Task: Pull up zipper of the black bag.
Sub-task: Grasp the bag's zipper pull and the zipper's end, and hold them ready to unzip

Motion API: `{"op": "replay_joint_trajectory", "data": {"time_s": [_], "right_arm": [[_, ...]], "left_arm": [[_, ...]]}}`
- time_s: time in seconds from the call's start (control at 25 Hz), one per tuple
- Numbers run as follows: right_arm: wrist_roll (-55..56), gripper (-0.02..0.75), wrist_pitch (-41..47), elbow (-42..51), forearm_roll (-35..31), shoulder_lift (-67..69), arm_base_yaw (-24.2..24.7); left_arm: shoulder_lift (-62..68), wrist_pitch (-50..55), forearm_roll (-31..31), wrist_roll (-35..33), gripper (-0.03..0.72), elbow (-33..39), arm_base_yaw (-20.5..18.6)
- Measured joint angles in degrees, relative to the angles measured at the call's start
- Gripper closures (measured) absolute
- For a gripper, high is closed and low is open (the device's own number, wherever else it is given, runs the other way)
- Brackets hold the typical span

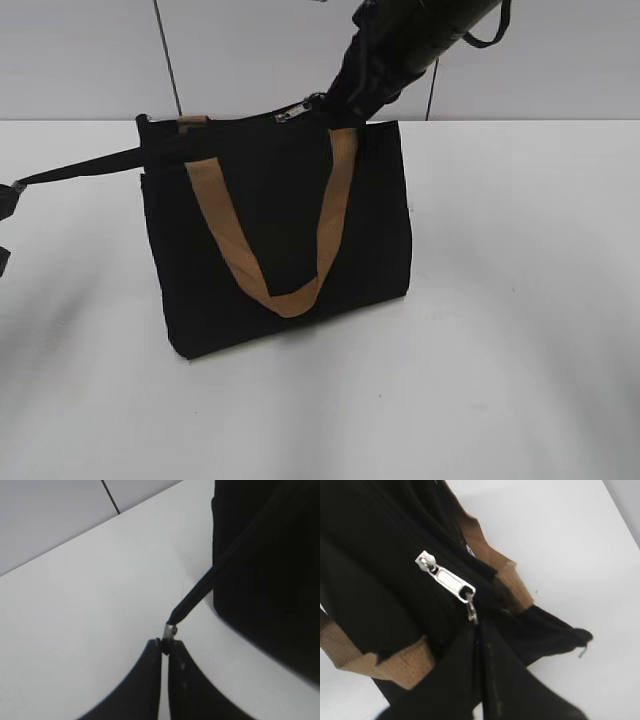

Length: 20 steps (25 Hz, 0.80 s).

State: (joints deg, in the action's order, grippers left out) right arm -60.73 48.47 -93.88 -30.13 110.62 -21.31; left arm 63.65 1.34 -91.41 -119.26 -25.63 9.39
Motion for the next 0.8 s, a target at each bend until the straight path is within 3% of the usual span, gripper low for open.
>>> {"op": "replay_joint_trajectory", "data": {"time_s": [0.36, 0.8], "right_arm": [[0.0, 0.739, 1.09, 0.0, 2.15, 0.0, 4.19], [0.0, 0.73, 1.63, 0.0, 1.92, -0.06, 4.93]], "left_arm": [[0.0, -0.17, 0.0, 0.0, 0.678, 0.0, 0.0], [0.0, -0.33, 0.0, 0.0, 0.678, 0.0, 0.09]]}}
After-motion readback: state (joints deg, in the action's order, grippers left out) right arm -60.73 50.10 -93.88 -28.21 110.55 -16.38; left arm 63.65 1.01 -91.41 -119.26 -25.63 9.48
